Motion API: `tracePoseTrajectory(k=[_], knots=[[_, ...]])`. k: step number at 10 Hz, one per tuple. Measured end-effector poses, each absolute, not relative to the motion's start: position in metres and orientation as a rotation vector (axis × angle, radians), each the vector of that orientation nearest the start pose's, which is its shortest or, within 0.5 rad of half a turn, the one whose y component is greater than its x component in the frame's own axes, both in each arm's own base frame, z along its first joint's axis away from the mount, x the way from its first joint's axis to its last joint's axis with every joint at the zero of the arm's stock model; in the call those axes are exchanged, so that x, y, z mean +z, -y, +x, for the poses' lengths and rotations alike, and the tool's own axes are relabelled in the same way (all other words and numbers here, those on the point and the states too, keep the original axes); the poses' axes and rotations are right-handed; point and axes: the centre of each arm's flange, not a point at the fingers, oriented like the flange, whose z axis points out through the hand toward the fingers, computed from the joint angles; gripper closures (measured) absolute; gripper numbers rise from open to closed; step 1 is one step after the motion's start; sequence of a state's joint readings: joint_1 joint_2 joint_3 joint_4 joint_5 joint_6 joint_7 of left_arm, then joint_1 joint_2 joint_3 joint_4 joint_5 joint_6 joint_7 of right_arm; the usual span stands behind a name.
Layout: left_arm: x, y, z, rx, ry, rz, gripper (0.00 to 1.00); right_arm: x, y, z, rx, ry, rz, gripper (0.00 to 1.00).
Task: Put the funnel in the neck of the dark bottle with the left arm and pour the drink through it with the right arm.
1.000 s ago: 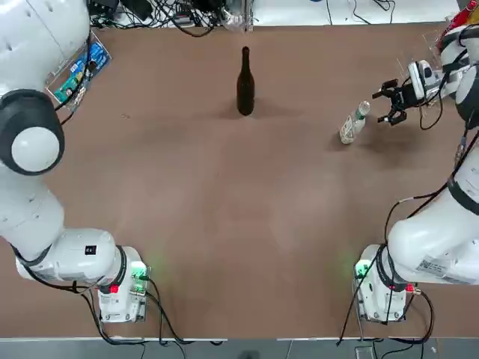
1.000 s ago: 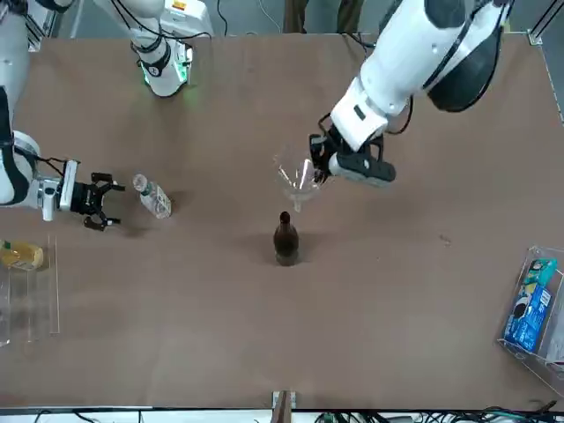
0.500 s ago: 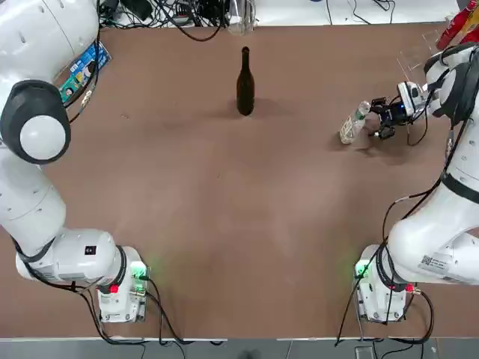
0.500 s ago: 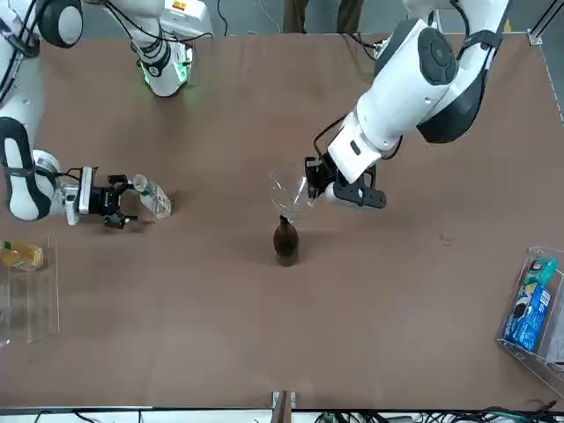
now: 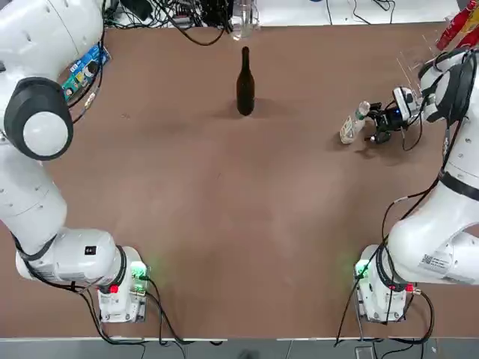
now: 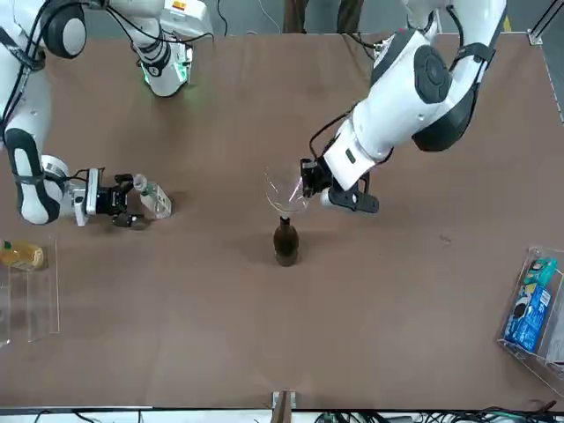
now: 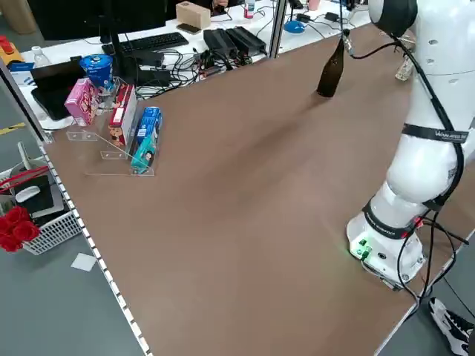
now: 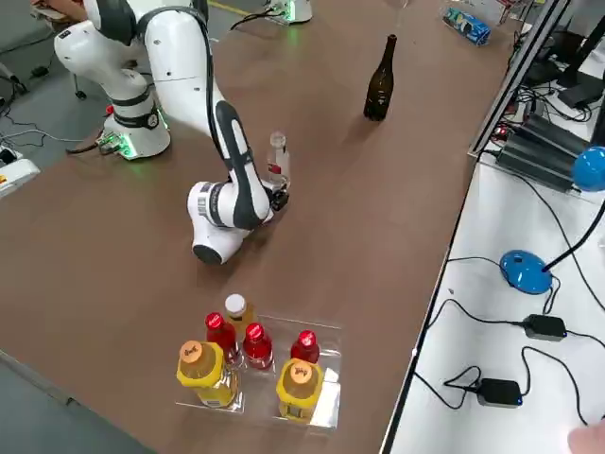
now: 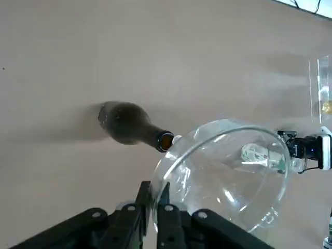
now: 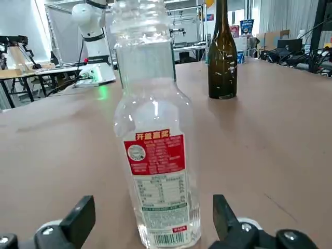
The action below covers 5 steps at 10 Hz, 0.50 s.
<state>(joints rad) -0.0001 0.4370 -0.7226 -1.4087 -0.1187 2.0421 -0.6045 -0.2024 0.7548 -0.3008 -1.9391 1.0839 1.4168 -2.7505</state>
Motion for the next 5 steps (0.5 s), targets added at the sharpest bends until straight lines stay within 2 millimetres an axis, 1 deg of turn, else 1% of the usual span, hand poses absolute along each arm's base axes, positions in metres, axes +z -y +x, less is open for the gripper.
tracePoseTrajectory(k=[2,5], knots=[[0.529,0.392,0.573,0.031,0.021,-3.632,0.91,0.101,0.138,0.486,-0.967,1.372,-1.331,0.00],[0.523,0.392,0.574,0.059,0.021,-3.627,0.91,0.099,0.125,0.487,-0.964,1.367,-1.313,0.00]])
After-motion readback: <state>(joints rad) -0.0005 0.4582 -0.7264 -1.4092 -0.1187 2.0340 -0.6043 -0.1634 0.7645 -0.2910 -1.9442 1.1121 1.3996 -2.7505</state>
